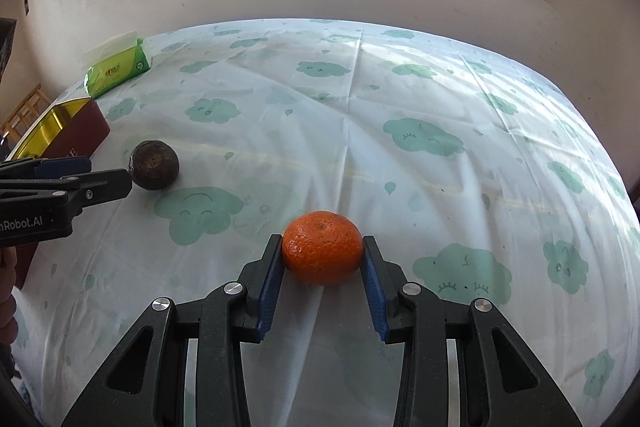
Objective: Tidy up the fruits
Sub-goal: 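Grasp the dark round fruit with the left gripper while the right gripper holds the mandarin, then carry the dark fruit into the gold tray and open the left gripper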
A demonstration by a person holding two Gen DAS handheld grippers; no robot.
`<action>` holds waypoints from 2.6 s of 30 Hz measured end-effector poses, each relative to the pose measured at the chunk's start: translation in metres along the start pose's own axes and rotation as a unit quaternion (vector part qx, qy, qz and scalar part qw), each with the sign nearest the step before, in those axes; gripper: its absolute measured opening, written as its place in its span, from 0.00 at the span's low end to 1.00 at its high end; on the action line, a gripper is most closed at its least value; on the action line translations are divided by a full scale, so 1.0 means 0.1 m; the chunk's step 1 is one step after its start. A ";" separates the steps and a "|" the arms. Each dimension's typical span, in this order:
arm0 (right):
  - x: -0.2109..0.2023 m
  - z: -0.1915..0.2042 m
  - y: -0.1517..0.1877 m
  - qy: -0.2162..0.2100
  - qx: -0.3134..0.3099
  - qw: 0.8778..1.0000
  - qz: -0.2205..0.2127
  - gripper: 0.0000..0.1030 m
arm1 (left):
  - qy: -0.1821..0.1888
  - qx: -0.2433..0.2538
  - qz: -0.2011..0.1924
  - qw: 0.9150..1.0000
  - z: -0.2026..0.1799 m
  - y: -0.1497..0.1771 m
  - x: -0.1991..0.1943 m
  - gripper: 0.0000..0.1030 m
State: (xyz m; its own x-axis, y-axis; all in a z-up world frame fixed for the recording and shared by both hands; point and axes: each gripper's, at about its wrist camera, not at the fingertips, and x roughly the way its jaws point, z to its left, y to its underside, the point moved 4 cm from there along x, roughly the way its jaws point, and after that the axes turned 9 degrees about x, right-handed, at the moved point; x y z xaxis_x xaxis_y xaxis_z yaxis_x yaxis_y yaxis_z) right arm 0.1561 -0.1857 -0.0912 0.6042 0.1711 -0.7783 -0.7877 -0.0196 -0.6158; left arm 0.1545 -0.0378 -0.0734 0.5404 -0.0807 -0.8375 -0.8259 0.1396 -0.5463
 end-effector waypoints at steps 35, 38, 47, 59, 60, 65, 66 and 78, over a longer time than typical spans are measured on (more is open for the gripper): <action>0.06 0.00 0.00 -0.001 -0.002 1.000 0.006 0.39 | 0.036 0.009 0.016 0.999 -0.15 0.09 0.08 0.33; 0.06 0.01 0.01 0.001 -0.004 1.000 0.006 0.39 | 0.034 0.008 0.017 0.999 -0.13 0.15 0.02 0.33; 0.05 0.01 0.00 0.001 -0.004 1.000 0.006 0.39 | 0.029 0.008 0.020 0.999 -0.08 0.30 -0.14 0.33; 0.05 0.01 0.01 0.001 -0.004 1.000 0.006 0.39 | 0.027 0.000 0.016 0.999 0.03 0.45 -0.43 0.33; 0.05 0.01 0.01 0.001 -0.004 1.000 0.006 0.39 | 0.025 0.000 0.014 1.000 0.06 0.45 -0.47 0.33; 0.05 0.01 0.01 0.001 -0.004 1.000 0.006 0.39 | 0.018 -0.009 0.009 1.000 0.21 0.51 -0.63 0.33; 0.05 0.02 0.01 0.001 -0.004 1.000 0.006 0.39 | 0.017 -0.012 0.008 1.000 0.25 0.52 -0.66 0.33; 0.05 0.02 0.01 0.002 -0.005 1.000 0.006 0.39 | -0.011 -0.042 -0.007 0.999 0.75 0.59 -1.00 0.33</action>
State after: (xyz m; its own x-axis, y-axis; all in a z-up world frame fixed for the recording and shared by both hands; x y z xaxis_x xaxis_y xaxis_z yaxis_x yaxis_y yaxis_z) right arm 0.1586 -0.1833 -0.0958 0.5947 0.1674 -0.7863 -0.7941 -0.0307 -0.6071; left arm 0.0634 0.0528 -0.0211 0.5548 -0.0592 -0.8299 -0.8282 0.0561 -0.5576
